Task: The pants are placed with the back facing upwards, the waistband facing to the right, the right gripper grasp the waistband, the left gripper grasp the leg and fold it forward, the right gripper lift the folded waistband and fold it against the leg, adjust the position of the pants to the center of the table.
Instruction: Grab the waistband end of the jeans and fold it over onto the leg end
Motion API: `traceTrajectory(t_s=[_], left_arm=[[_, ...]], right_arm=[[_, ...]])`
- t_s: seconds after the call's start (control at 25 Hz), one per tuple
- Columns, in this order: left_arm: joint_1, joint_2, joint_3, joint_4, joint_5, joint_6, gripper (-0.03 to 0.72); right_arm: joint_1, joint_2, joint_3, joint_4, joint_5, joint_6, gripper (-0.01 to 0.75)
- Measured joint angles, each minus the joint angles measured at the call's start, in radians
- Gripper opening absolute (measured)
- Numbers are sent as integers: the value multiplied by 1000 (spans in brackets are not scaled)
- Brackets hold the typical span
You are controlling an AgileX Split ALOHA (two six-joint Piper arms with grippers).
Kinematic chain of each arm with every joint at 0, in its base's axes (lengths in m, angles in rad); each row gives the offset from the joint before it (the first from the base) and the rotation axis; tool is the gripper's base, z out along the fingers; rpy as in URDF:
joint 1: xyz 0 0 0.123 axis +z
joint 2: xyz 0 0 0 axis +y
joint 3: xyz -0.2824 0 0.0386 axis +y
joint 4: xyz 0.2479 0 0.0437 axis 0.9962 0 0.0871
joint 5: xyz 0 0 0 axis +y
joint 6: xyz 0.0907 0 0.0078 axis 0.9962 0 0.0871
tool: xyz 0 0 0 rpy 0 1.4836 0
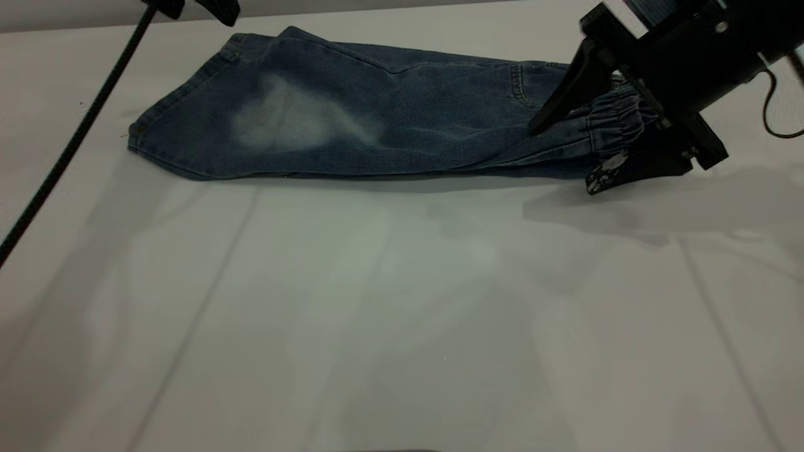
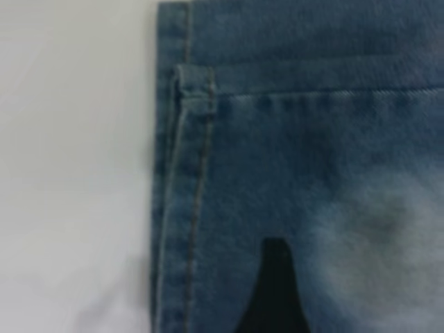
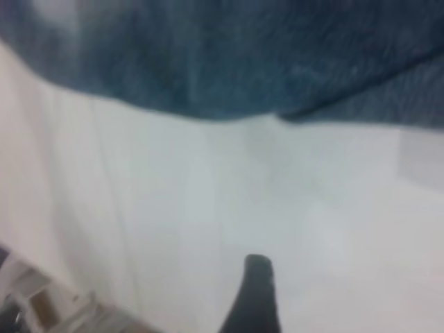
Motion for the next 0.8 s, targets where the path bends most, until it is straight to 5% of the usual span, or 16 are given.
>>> traceTrajectory(t_s=[0.8], left_arm=[[-86,0,0,-4,36,11,553]], right_arm=[[-87,77,0,154,-154,123,591]])
